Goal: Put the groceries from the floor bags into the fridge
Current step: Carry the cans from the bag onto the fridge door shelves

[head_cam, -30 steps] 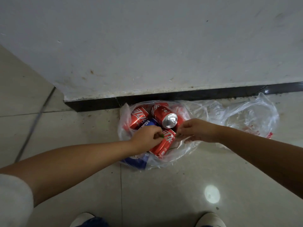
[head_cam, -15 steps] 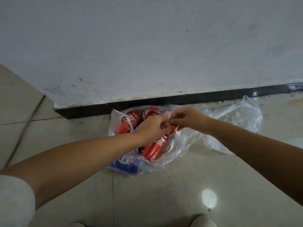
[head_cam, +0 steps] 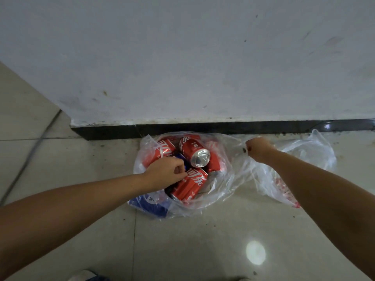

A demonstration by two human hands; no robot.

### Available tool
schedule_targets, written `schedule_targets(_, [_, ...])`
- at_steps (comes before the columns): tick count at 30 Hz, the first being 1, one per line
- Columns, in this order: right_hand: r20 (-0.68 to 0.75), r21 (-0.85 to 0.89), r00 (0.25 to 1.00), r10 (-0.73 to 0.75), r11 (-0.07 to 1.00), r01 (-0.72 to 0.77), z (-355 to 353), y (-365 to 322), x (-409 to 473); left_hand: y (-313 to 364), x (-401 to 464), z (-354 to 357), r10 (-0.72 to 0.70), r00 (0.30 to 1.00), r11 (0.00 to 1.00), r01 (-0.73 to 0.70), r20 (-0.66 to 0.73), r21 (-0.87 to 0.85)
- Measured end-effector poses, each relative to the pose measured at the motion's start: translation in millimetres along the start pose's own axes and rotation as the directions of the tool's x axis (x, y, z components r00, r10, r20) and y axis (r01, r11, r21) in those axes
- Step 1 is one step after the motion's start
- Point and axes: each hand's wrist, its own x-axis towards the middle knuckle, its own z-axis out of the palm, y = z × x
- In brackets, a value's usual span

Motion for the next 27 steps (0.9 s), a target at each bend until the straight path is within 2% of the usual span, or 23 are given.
schedule_targets(4, [0.125,-0.082,0.987,-0.101,0.99,0.112,-11.6,4.1,1.7,1.0,-0.6,0.2,0.027,1.0,1.0,-0.027,-0.002,0.009])
schedule_targets(5, [0.116,-0.092,0.987,-0.11,0.988,0.121,-24.0,7.0,3.2,2.0,-0.3,-1.2,0.04,0.999,0.999,-0.04,-0.003,0.009])
schedule_targets(6, [0.067,-0.094,0.994,-0.084,0.992,0.09,-40.5,7.2,2.8,3.0,-0.1,-3.6,0.053,0.998,0.999,-0.054,0.015,0.012])
schedule_targets(8, [-0.171,-0.115,0.984,-0.05,0.993,0.031,-69.7,-4.5,-6.2,6.1,-3.1,-7.9,0.123,0.984,0.989,-0.133,0.13,0.066])
schedule_targets(9, [-0.268,-0.108,0.959,-0.088,0.992,0.061,-77.4,-20.2,-18.7,6.6,-7.0,-9.0,0.165,0.962,0.97,-0.198,0.219,0.143])
schedule_targets(10, [-0.303,-0.094,0.937,-0.177,0.983,0.156,-77.8,-40.4,-35.9,6.8,-12.8,-8.2,0.202,0.929,0.934,-0.278,0.311,0.224])
schedule_targets(11, [-0.272,-0.091,0.913,-0.304,0.953,0.29,-71.4,-62.2,-57.0,4.8,-19.9,-4.3,0.22,0.893,0.885,-0.352,0.393,0.304])
schedule_targets(13, [-0.023,-0.043,0.834,-0.552,0.834,0.551,-35.2,-100.0,-98.8,-3.8,-35.8,2.0,0.148,0.823,0.75,-0.455,0.548,0.481])
schedule_targets(14, [0.147,0.004,0.771,-0.62,0.779,0.627,-12.3,-111.9,-114.7,-8.7,-43.1,7.9,0.121,0.798,0.676,-0.502,0.591,0.539])
schedule_targets(16, [0.404,0.039,0.658,-0.635,0.731,0.681,28.5,-123.6,-131.7,-18.7,-55.2,21.9,0.173,0.779,0.591,-0.571,0.602,0.569])
schedule_targets(17, [0.462,0.05,0.622,-0.633,0.718,0.694,44.1,-125.9,-134.9,-23.4,-59.6,27.2,0.17,0.806,0.625,-0.533,0.568,0.57])
schedule_targets(19, [0.491,0.093,0.609,-0.623,0.732,0.674,60.1,-130.4,-138.7,-26.7,-73.8,28.8,0.135,0.883,0.784,-0.372,0.449,0.496])
schedule_targets(20, [0.498,0.085,0.621,-0.605,0.747,0.66,63.7,-131.0,-136.7,-31.2,-80.5,34.7,0.203,0.899,0.774,-0.39,0.389,0.498])
schedule_targets(22, [0.501,-0.027,0.648,-0.575,0.737,0.675,64.1,-132.9,-132.9,-45.3,-101.0,35.5,0.168,0.929,0.807,-0.321,0.329,0.496])
schedule_targets(23, [0.478,-0.104,0.65,-0.591,0.697,0.71,63.7,-134.5,-132.0,-54.7,-116.0,33.0,0.12,0.95,0.862,-0.243,0.287,0.444])
schedule_targets(24, [0.404,-0.17,0.637,-0.656,0.631,0.757,63.4,-137.0,-132.1,-64.4,-129.6,30.1,0.081,0.951,0.842,-0.226,0.299,0.491])
schedule_targets(26, [0.158,-0.303,0.581,-0.798,0.521,0.798,63.0,-139.1,-128.8,-92.2,-142.9,30.5,0.246,0.883,0.679,-0.451,0.4,0.579])
schedule_targets(27, [0.061,-0.364,0.554,-0.831,0.498,0.787,61.7,-139.7,-125.2,-102.1,-144.2,34.5,0.308,0.849,0.641,-0.518,0.429,0.566])
